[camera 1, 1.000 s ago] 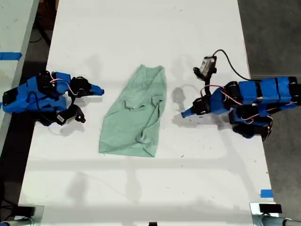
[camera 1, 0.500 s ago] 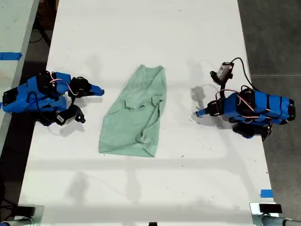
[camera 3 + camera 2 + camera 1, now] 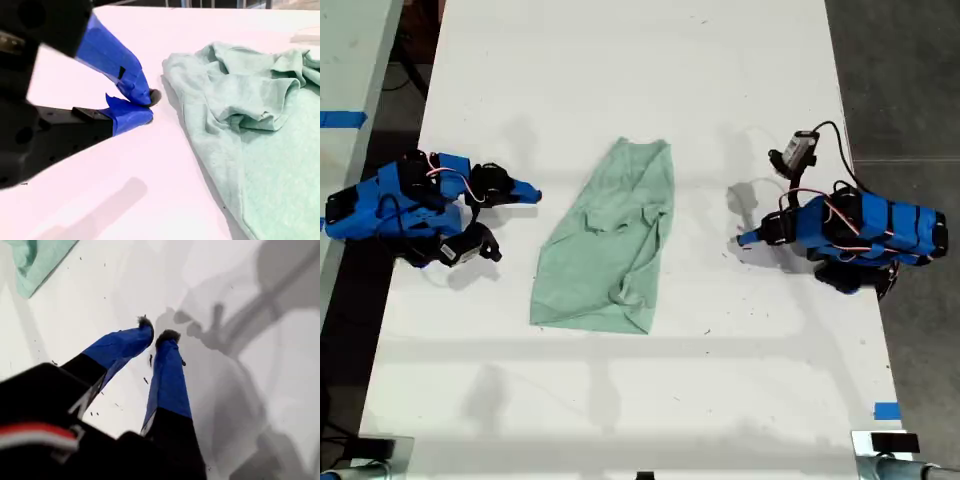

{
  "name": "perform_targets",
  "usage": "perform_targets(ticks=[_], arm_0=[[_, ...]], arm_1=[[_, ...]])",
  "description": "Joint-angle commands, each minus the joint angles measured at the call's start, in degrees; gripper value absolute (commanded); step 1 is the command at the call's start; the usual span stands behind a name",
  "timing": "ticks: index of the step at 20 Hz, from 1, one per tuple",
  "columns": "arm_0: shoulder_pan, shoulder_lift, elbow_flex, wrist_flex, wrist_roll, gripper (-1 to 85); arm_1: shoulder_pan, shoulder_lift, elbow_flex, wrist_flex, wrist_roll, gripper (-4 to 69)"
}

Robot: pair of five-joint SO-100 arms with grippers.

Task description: Fold t shirt

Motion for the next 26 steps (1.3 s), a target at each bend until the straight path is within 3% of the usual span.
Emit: perform_targets(ticks=[1,26], arm_0=[[0.09,0.35,0.88,-0.97,-0.70,-0.1],[0.35,0.35,0.88,-0.97,-0.79,-0.1]], arm_1=[[0.70,0.97,3.52,0.09,0.18,5.7],[0.26,0.97,3.52,0.18,0.26,4.9]])
